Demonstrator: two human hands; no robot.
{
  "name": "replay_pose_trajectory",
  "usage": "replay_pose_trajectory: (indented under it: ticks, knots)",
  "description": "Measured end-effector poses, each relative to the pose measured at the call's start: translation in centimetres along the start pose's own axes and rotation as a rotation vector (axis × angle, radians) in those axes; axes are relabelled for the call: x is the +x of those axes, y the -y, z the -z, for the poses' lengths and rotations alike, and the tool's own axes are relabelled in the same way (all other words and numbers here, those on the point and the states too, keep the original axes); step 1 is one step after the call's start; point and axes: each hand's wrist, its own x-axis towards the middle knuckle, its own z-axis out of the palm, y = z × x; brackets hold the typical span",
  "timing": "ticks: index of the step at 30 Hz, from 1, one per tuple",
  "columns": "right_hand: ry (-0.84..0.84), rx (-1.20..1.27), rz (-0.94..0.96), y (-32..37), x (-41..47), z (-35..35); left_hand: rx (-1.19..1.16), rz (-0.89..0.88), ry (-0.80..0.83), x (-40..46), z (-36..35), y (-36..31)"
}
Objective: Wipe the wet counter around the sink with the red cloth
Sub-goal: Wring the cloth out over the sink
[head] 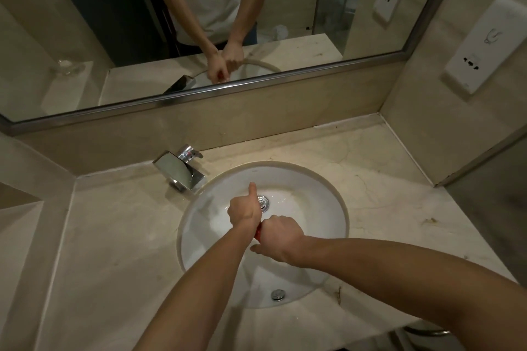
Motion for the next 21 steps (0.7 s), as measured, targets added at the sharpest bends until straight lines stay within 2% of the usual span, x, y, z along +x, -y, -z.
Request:
replay_pose_trajectory:
  ticks: [2,4,7,8,9,11,13,16,21]
  knots:
    - [-0.018,0.014,-0.021,-0.1,0.0,0.2,-0.026,0.031,0.004,0.2,0.2,-0.5]
    - [-0.008,0.197,-0.091,-0.1,-0.3,0.9,-0.198,0.072,0.107,0.4,0.8,-1.1]
    - [0.13,0.844,-0.186,-0.9,-1.4,1.9,-0.486,0.219,0.427,-0.2,3.0,-1.7]
    - [0.22,1.044,-0.224,-1.2,-1.8,1.9,-0.481,0.243,0.484,-0.2,3.8,-1.6]
    - [0.29,1.123,-0.273,-1.8,-2.2,1.7,-0.406,0.252,0.519,-0.3,4.4,-1.2]
    - [0.295,1.002,-0.362,-3.1,-2.9,0.6,-0.208,0.243,0.58,-0.9,5.3,0.3]
    - [0.238,0.853,-0.364,-3.9,-3.7,-0.3,-0.096,0.184,0.641,-1.9,5.5,1.6]
    - [0.222,0.984,-0.24,-4.2,-4.7,-0.4,-0.003,0.119,0.667,-3.8,5.5,2.5]
    - [0.126,1.063,-0.031,-4.5,-6.1,1.9,0.122,0.03,0.676,-5.6,7.7,2.9]
